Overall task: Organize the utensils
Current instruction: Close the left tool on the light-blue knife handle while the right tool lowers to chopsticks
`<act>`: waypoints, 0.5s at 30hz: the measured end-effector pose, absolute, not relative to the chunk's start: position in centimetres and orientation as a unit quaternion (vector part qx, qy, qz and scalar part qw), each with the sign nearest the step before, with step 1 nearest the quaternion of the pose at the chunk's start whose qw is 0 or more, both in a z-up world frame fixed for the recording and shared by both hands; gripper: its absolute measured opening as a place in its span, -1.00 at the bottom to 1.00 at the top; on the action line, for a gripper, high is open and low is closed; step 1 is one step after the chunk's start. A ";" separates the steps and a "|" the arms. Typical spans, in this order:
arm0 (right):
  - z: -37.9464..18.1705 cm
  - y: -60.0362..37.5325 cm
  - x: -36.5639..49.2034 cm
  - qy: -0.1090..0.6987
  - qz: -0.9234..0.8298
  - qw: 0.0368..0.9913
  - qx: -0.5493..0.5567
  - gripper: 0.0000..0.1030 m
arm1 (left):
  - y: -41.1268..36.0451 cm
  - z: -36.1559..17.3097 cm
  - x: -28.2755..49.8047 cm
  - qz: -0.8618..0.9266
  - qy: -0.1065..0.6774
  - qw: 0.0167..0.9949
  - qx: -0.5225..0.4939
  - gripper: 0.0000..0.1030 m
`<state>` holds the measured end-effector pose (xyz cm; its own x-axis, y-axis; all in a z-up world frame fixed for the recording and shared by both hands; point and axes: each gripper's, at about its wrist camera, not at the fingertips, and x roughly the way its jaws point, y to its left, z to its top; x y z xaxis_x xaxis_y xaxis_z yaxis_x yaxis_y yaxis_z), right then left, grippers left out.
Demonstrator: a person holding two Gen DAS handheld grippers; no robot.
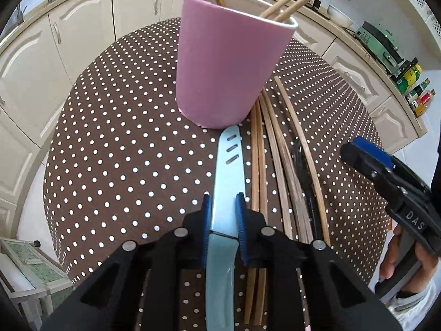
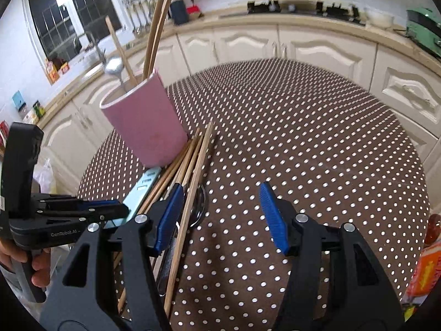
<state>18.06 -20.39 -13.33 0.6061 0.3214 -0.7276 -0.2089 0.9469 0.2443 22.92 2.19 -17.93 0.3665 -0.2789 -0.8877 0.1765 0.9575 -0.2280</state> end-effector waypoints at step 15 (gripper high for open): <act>-15.0 -16.7 25.1 0.523 0.176 0.828 0.101 -0.36 | 0.6 -18.2 23.2 -0.122 0.566 0.815 -0.027 -0.64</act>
<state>25.07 -16.73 -15.01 0.3917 0.3971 -0.8300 -0.1869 0.9176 0.3509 23.18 0.64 -18.20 0.3303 -0.2288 -0.9157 0.1680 0.9689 -0.1815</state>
